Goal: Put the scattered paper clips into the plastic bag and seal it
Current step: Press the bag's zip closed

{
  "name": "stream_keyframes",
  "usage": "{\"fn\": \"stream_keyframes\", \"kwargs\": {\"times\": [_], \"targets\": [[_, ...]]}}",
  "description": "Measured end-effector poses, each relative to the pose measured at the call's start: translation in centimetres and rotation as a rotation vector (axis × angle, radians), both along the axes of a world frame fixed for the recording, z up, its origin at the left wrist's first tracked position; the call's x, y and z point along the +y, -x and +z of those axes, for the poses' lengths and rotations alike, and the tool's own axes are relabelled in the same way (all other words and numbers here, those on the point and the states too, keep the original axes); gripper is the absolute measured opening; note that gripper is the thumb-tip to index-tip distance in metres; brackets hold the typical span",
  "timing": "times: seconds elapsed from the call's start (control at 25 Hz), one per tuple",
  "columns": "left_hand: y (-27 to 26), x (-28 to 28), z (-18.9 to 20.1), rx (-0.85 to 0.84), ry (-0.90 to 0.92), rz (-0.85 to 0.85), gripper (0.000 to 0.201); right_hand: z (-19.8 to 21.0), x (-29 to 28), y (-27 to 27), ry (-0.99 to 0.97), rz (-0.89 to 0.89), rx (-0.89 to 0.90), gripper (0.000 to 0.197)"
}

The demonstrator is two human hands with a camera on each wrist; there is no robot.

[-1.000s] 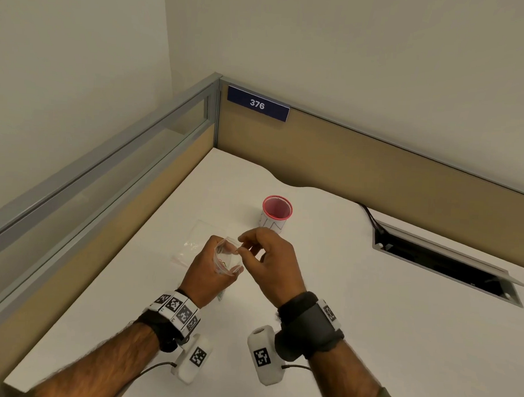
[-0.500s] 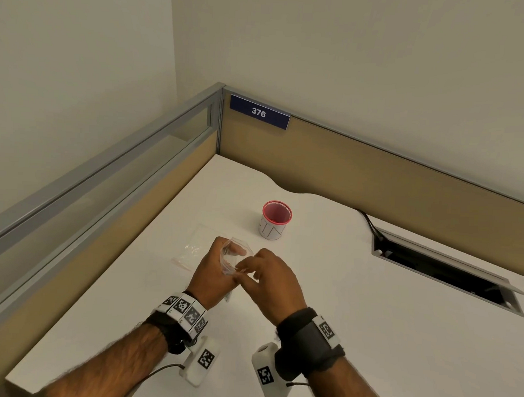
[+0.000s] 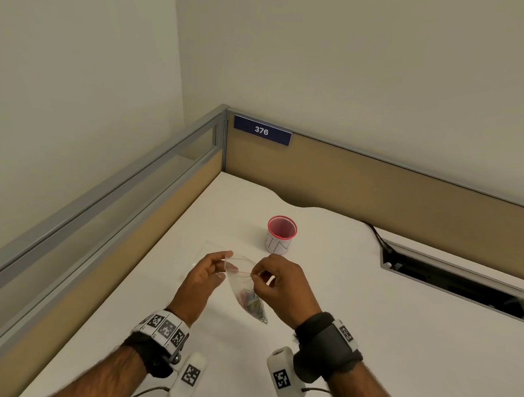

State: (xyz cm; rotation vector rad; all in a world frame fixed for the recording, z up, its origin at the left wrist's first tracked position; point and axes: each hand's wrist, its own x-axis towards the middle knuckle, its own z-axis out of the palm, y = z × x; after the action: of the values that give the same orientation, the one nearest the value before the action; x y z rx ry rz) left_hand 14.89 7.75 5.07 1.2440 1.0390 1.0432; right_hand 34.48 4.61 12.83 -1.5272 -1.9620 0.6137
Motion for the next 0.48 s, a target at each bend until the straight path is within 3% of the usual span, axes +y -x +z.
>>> {"fn": "stream_keyframes", "kwargs": {"times": [0.16, 0.48], "targets": [[-0.7, 0.6, 0.8, 0.070, -0.046, 0.065, 0.017, 0.0, 0.2, -0.6, -0.006, 0.053, 0.018, 0.004], [-1.6, 1.6, 1.3, 0.134, -0.163, 0.117, 0.010, -1.5, 0.3, -3.1, 0.083, 0.047, -0.091, 0.013]]}}
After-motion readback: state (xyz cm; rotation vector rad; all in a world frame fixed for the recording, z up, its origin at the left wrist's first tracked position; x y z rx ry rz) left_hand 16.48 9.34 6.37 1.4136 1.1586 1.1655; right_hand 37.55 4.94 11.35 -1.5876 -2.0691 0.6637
